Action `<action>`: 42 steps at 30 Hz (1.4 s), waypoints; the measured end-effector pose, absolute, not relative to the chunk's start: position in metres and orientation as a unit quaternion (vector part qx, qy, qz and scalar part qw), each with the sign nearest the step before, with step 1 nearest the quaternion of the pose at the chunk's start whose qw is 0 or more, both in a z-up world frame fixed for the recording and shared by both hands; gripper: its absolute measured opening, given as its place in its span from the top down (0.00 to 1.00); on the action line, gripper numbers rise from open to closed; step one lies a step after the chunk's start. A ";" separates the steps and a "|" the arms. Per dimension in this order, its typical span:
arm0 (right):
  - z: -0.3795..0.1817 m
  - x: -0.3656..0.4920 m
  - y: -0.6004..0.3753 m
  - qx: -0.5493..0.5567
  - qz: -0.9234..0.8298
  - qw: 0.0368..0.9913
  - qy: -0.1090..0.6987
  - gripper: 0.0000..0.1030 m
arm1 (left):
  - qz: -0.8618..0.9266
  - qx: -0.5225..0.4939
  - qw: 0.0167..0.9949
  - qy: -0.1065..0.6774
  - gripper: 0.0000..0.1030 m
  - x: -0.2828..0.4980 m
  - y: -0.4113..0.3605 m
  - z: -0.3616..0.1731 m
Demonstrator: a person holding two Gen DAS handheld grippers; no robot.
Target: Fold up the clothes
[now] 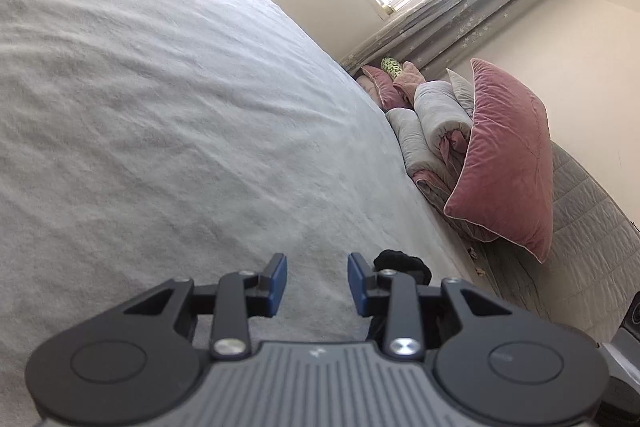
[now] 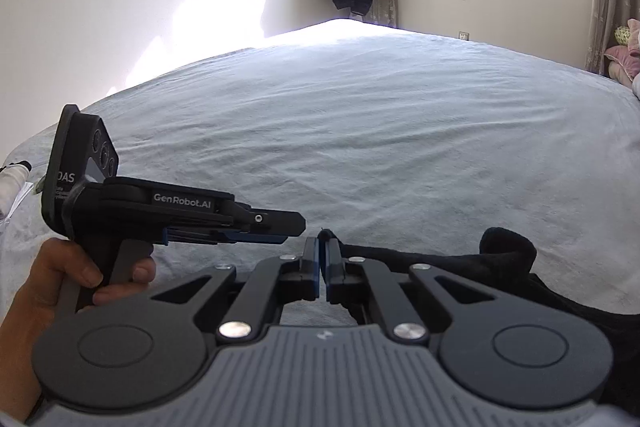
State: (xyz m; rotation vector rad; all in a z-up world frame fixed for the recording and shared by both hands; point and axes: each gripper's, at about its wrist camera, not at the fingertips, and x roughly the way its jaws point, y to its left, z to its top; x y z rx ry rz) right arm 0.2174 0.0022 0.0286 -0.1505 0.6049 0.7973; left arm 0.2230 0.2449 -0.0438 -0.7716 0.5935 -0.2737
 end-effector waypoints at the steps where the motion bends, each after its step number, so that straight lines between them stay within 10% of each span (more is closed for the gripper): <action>1: 0.029 0.213 0.011 -0.080 0.395 0.868 0.290 0.97 | -0.129 -0.374 0.874 0.282 0.68 0.222 0.248 -0.044; 8: -0.001 0.217 0.056 -0.126 0.412 0.839 0.333 0.95 | -0.132 -0.377 0.869 0.292 0.68 0.226 0.253 -0.050; 15: 0.006 0.238 0.019 -0.050 0.379 0.850 0.362 0.52 | -0.149 -0.356 0.871 0.305 0.68 0.230 0.244 -0.055; 27: -0.021 0.272 -0.059 0.100 0.256 0.849 0.452 0.53 | -0.244 -0.308 0.869 0.299 0.68 0.227 0.229 -0.052; 36: -0.021 0.297 -0.037 0.189 0.285 0.809 0.479 0.93 | -0.244 -0.316 0.867 0.298 0.61 0.225 0.237 -0.054; 42: 0.000 0.334 -0.004 0.210 0.286 0.809 0.469 0.96 | -0.244 -0.343 0.860 0.289 0.47 0.225 0.248 -0.061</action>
